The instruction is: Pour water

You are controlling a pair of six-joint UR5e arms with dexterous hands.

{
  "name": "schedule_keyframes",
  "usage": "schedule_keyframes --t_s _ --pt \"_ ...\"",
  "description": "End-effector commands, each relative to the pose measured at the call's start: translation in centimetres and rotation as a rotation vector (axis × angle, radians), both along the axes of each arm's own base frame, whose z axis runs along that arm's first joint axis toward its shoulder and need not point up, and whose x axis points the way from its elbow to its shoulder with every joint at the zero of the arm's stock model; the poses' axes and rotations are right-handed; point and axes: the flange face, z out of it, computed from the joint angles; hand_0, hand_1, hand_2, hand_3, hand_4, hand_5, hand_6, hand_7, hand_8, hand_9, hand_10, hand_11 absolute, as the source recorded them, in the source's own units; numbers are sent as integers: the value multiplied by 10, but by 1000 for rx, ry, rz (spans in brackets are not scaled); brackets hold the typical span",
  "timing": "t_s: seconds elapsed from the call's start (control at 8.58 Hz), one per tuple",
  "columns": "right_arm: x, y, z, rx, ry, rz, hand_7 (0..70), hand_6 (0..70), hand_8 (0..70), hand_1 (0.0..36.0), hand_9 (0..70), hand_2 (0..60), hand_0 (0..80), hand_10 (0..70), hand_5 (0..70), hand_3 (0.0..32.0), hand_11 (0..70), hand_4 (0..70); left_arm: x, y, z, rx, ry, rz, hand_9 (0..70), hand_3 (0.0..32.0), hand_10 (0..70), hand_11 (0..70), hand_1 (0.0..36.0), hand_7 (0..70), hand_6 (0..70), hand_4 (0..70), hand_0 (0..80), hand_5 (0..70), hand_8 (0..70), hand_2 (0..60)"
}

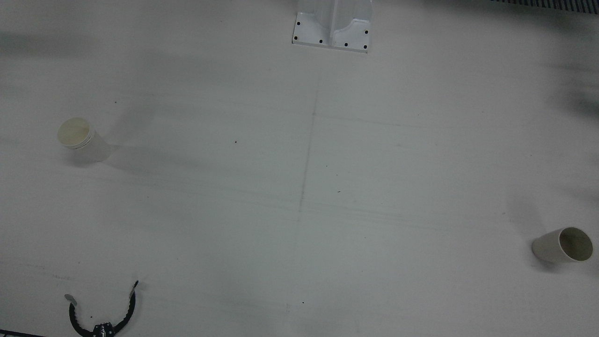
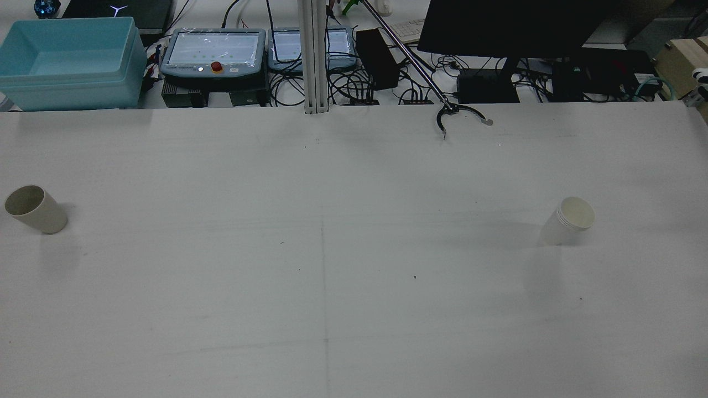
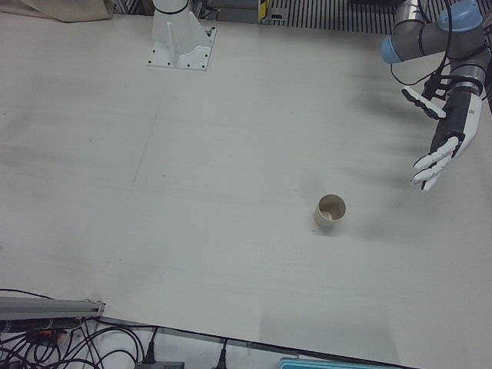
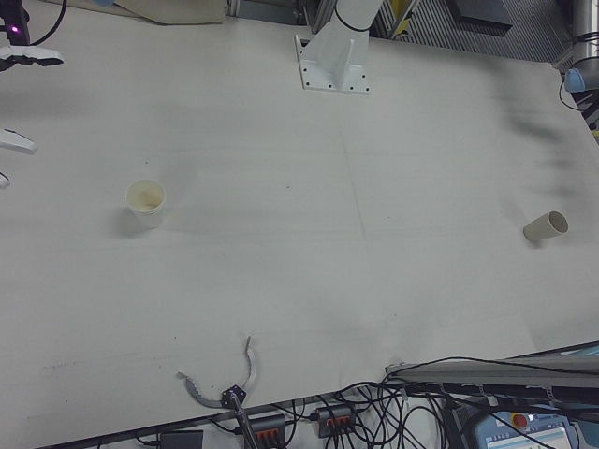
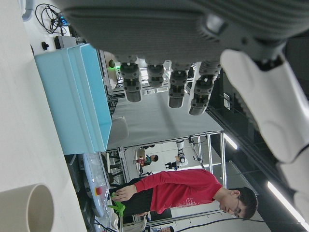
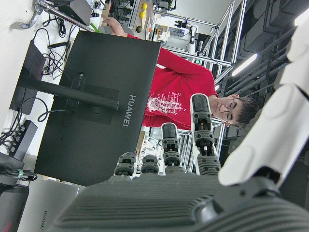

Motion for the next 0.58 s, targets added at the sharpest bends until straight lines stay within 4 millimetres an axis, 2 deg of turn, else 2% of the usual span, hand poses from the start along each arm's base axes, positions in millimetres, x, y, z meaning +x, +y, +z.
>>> schedule_keyframes --t_s 0.0,0.23,0.35,0.47 --pt "0 1 0 -1 2 -3 256 121 44 85 102 138 430 78 170 0 119 241 0 9 53 -21 -33 -1 95 0 121 183 65 181 155 297 466 81 90 56" --pt "-2 1 0 0 6 -19 288 139 60 82 128 149 426 101 208 0 151 255 7 -12 52 12 -94 -17 90 0 117 178 80 177 156 283 471 80 90 83" --pt "-4 1 1 1 26 -37 280 134 57 79 123 146 421 99 201 0 149 250 16 -19 49 30 -124 -8 89 0 117 181 114 178 156 261 488 83 91 112" --pt "-5 2 1 3 46 -44 284 137 58 79 123 152 419 96 200 0 144 262 33 -25 45 48 -150 20 85 0 114 182 177 174 154 246 527 94 93 167"
